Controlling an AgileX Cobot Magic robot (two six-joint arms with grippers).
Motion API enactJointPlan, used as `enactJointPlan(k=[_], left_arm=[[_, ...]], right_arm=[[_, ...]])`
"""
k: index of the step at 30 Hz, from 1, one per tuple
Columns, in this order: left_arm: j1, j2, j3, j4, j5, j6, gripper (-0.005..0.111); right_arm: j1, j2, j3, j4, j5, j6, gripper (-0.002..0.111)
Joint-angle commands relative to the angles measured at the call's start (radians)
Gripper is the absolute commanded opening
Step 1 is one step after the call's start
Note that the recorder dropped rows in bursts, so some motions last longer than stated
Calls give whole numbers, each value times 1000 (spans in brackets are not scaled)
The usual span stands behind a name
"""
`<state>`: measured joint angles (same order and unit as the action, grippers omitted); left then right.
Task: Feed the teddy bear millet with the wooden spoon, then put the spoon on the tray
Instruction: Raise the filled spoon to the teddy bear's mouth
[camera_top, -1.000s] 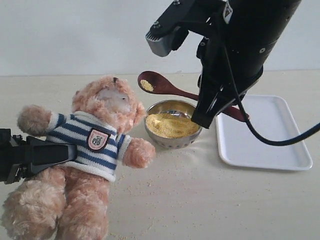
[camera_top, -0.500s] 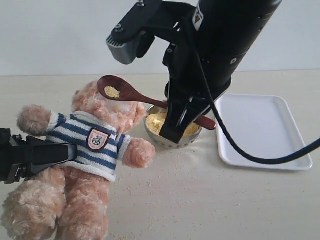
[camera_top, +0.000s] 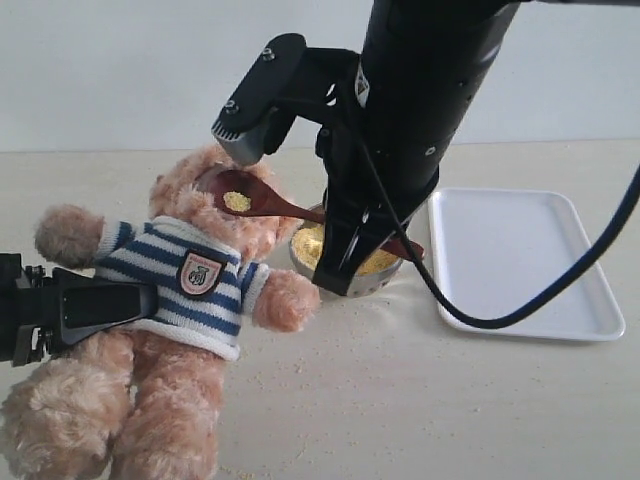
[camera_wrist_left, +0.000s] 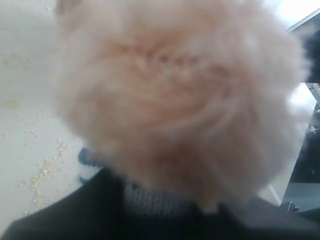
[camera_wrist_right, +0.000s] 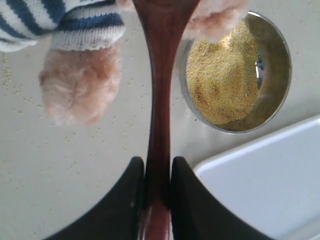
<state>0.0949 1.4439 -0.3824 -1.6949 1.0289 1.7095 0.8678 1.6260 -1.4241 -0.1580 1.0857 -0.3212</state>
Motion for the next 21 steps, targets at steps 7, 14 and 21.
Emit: enactJointPlan(k=[7, 14, 21], left_arm=[[2, 1, 0, -14, 45, -12, 5], [2, 1, 0, -14, 79, -12, 5], [2, 1, 0, -14, 81, -12, 5]], right_arm=[[1, 42, -5, -70, -84, 5, 0], [11, 66, -5, -180, -101, 7, 0], [108, 86, -5, -374, -69, 9, 0]])
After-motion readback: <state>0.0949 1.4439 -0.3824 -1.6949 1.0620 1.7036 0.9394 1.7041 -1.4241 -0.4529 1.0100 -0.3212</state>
